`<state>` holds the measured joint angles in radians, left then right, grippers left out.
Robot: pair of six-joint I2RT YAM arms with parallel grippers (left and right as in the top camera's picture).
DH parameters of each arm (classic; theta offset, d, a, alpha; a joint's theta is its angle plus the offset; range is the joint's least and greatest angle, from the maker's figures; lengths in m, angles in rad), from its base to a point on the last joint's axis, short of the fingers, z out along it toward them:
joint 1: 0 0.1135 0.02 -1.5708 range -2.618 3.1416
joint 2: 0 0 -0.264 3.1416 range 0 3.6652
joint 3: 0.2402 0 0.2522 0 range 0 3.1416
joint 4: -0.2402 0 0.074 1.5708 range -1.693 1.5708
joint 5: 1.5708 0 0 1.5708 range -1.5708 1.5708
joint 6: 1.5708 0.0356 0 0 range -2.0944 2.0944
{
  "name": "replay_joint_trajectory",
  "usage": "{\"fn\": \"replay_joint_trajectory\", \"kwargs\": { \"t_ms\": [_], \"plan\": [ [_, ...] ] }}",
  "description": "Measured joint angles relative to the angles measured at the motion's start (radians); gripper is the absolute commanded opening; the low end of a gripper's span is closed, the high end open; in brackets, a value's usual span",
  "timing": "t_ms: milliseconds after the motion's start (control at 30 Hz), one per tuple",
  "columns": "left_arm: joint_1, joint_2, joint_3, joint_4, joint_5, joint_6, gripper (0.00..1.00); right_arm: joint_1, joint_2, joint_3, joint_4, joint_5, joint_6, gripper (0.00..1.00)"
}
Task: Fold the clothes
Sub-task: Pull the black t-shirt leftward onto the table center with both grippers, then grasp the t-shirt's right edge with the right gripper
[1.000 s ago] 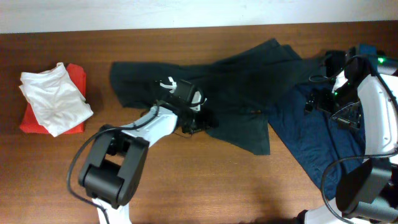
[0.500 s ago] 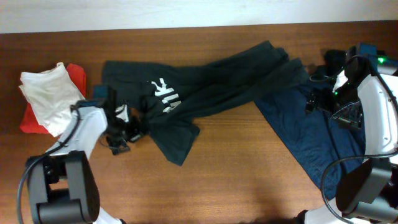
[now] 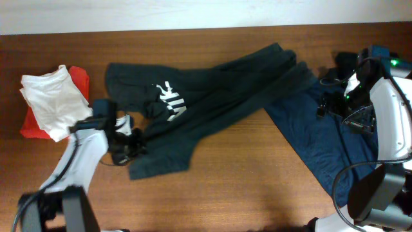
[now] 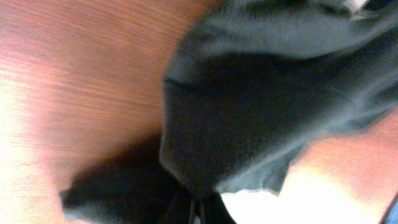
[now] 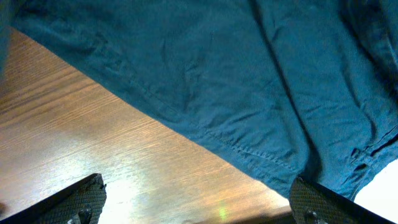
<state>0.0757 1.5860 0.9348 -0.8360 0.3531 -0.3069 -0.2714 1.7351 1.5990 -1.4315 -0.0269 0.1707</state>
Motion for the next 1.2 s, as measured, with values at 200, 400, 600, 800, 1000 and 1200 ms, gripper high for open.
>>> {"fn": "replay_joint_trajectory", "kwargs": {
  "t_ms": [200, 400, 600, 800, 1000, 1200],
  "plan": [
    [0.465, -0.235, 0.116, -0.148, 0.051, 0.064, 0.00, 0.173, 0.003, -0.303, 0.352, -0.088, -0.077, 0.11],
    [0.463, -0.234, 0.116, -0.149, 0.059, 0.064, 0.00, 0.275, 0.101, -0.411, 0.731, -0.130, -0.081, 0.11],
    [0.463, -0.234, 0.116, -0.149, 0.062, 0.064, 0.00, 0.263, 0.230, -0.419, 1.061, -0.074, -0.093, 0.11],
    [0.463, -0.234, 0.116, -0.149, 0.062, 0.064, 0.00, -0.137, 0.246, -0.405, 1.097, 0.129, -0.003, 0.17],
    [0.463, -0.234, 0.116, -0.148, 0.062, 0.064, 0.01, -0.277, 0.263, -0.138, 0.823, -0.040, 0.002, 0.66],
    [0.463, -0.234, 0.116, -0.146, 0.062, 0.064, 0.01, 0.013, 0.261, 0.114, 0.223, -0.353, -0.130, 0.72]
  ]
}}
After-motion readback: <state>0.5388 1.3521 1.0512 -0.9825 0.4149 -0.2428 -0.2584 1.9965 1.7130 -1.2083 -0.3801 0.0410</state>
